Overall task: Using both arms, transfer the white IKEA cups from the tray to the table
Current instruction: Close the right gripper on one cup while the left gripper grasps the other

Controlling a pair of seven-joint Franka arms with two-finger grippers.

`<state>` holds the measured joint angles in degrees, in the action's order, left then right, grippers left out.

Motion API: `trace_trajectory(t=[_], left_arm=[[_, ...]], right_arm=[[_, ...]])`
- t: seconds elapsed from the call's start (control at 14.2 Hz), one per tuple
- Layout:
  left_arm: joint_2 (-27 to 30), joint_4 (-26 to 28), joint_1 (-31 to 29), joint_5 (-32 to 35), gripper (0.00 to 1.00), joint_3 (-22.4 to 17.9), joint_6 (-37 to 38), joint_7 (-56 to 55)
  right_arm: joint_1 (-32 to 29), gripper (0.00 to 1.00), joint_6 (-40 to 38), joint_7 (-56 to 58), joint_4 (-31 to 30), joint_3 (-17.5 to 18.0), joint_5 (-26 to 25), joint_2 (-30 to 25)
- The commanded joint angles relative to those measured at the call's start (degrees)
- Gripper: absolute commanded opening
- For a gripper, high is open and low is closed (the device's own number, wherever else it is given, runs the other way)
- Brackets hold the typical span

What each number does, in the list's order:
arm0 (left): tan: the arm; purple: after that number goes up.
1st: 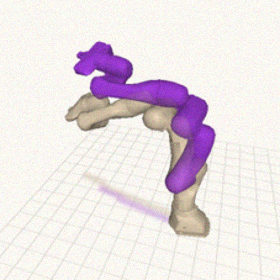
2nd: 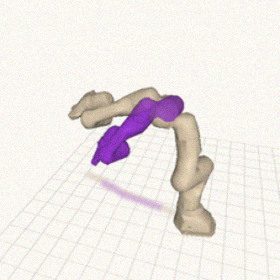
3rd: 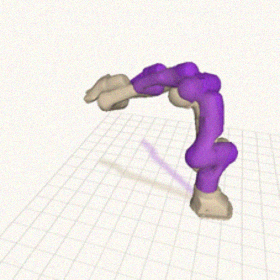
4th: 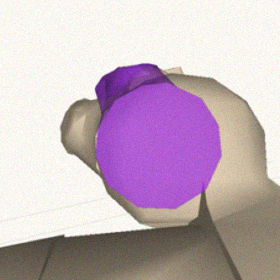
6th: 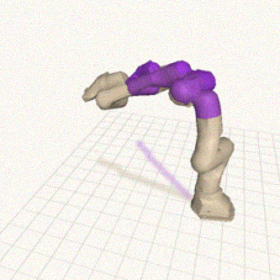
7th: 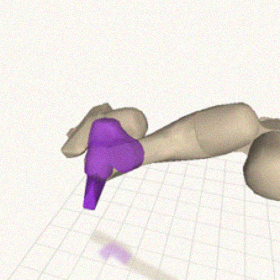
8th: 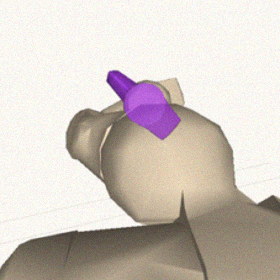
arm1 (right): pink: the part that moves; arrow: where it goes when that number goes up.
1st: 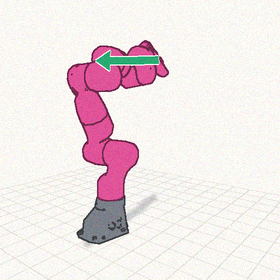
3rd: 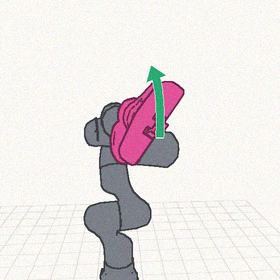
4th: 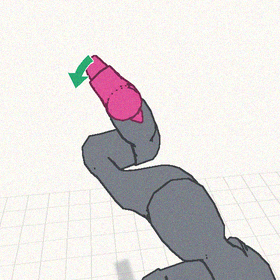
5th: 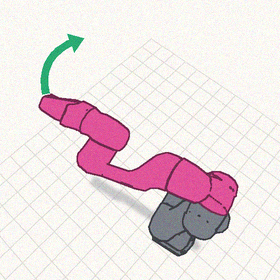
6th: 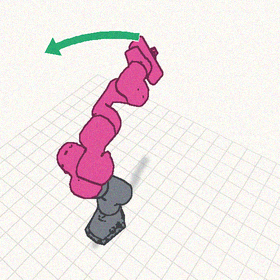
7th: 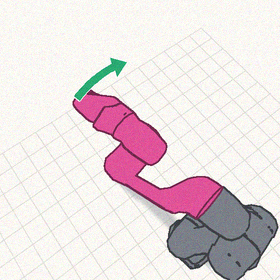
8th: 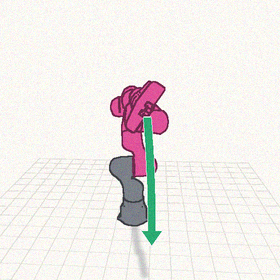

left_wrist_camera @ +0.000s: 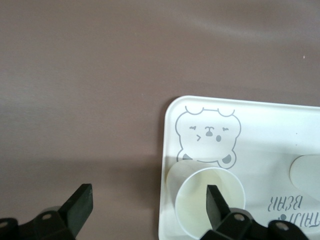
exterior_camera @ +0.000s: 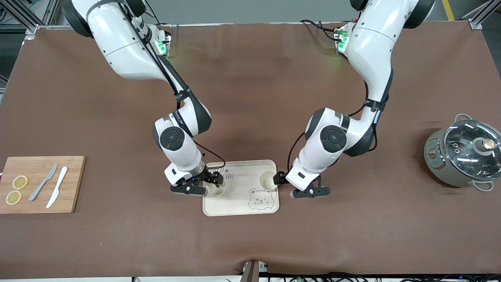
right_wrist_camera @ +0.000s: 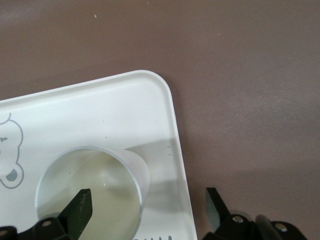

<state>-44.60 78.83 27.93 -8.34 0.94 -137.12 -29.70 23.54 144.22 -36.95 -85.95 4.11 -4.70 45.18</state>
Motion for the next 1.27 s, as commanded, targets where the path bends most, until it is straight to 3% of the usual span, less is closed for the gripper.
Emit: trace_trajectory(t=[0.0,0.35,0.56,0.71,0.92,1.06,1.2], left_arm=[[-2.68,-1.49,1.51,-0.28,1.00,-0.68,-2.80,-0.80],[-4.35,-1.05,2.74,-0.10,1.00,-0.77,-5.00,-1.94],[-4.80,-1.05,4.49,0.08,1.00,-0.94,-5.09,-5.10],[-4.71,-1.05,4.50,0.25,0.98,-0.94,-5.09,-5.11],[-4.71,-1.05,4.32,3.14,0.62,-0.85,-5.09,-4.76],[-4.71,-0.96,4.06,3.68,0.37,-0.85,-5.09,-4.23],[-4.71,-0.96,4.06,4.03,0.12,-0.85,-5.09,-3.97]], right_arm=[[0.72,1.00,1.07,-1.72,1.58,-0.59,-1.28,1.67],[1.16,1.00,1.07,-1.72,1.66,-0.59,-1.19,1.67],[1.16,0.52,0.89,-1.81,1.75,-0.50,-0.92,1.67],[1.16,0.30,0.89,-1.81,1.75,-0.59,-0.84,1.67],[1.16,0.09,0.89,-1.81,1.75,-0.50,-0.84,1.67],[1.07,0.02,0.89,-1.81,1.75,-0.50,-0.84,1.67],[1.07,0.00,0.81,-1.72,1.75,-0.50,-0.84,1.67]])
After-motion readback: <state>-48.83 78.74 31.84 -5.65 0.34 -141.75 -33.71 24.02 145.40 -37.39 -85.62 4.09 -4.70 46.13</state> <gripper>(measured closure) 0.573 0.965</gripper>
